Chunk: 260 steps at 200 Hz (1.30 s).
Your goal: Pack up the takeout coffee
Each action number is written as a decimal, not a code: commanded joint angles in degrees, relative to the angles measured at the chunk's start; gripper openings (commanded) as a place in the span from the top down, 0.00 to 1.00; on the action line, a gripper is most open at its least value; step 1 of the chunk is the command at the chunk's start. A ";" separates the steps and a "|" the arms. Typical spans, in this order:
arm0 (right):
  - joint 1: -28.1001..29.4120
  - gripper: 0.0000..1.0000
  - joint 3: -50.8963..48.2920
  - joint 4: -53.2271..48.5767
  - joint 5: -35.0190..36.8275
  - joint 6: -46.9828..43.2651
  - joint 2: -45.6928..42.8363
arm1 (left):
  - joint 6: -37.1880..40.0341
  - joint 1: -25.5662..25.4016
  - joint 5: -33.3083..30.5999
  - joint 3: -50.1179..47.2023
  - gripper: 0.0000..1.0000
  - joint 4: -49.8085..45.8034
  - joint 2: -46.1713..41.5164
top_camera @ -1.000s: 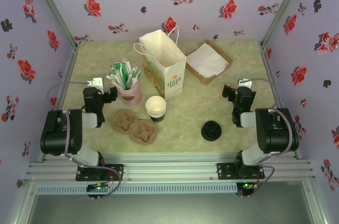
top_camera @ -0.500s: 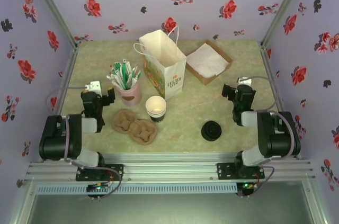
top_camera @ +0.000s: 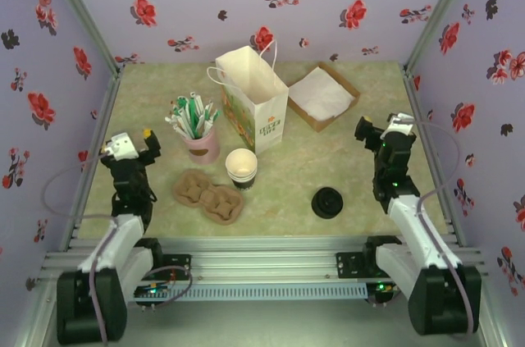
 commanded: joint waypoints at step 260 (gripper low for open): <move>1.05 0.13 21.72 -53.53 -33.01 24.89 -13.88 | -43.18 -1.68 48.63 31.42 0.01 -61.49 -20.30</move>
